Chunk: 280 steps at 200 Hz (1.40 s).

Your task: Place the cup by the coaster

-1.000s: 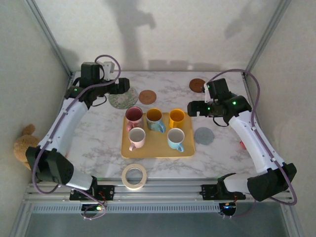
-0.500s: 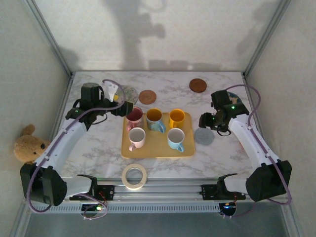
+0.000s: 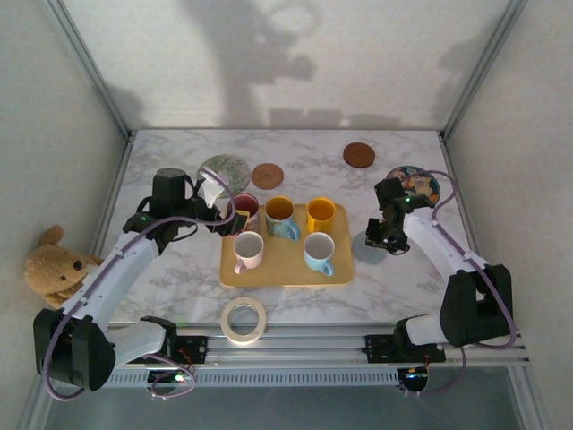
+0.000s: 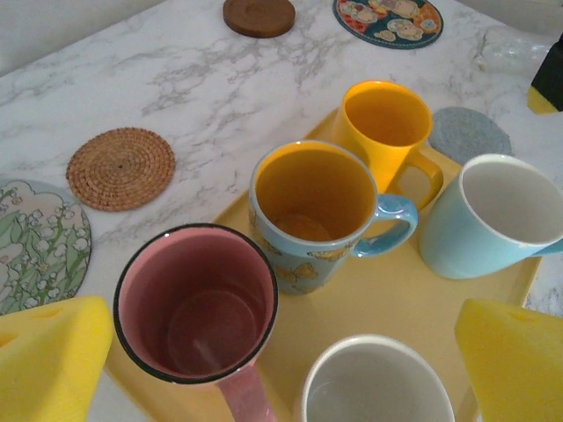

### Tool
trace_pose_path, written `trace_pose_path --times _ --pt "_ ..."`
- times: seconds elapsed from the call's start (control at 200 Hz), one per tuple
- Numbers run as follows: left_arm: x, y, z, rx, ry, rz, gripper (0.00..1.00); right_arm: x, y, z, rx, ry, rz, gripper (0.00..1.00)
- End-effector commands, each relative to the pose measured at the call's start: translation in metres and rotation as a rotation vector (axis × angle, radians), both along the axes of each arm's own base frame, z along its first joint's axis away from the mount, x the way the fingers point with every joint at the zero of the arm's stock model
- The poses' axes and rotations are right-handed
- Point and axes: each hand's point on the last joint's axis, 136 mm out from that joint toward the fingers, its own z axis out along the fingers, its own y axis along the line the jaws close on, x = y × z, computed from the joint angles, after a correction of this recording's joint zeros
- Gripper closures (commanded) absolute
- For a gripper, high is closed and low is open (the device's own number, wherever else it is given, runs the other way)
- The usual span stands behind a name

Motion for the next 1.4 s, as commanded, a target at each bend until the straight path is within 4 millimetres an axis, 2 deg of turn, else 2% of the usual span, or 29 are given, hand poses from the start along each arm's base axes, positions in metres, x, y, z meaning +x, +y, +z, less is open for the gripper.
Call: trace_pose_path --times 0.0,0.145,0.426,0.701,1.036,1.397 --pt "-0.007 -0.005 0.003 -0.004 -0.036 -0.040 0.00 0.002 -0.003 -0.014 -0.011 0.018 -0.031 0.82" --pt "-0.010 -0.007 -0.004 -0.004 -0.009 -0.050 0.00 -0.001 -0.005 -0.029 -0.021 0.049 -0.041 0.96" --pt "-0.008 -0.007 -0.012 -0.001 0.009 -0.024 0.00 -0.006 -0.012 -0.058 -0.074 0.123 -0.065 1.00" --pt "0.003 -0.008 -0.013 -0.001 0.014 0.012 0.00 0.006 -0.013 -0.083 -0.103 0.150 -0.073 1.00" --pt "0.017 -0.005 -0.008 -0.011 0.007 0.079 0.00 0.044 -0.004 -0.091 -0.109 0.148 -0.035 1.00" --pt "0.026 0.001 -0.002 0.004 0.005 0.132 0.00 0.115 0.011 -0.089 -0.101 0.112 0.005 1.00"
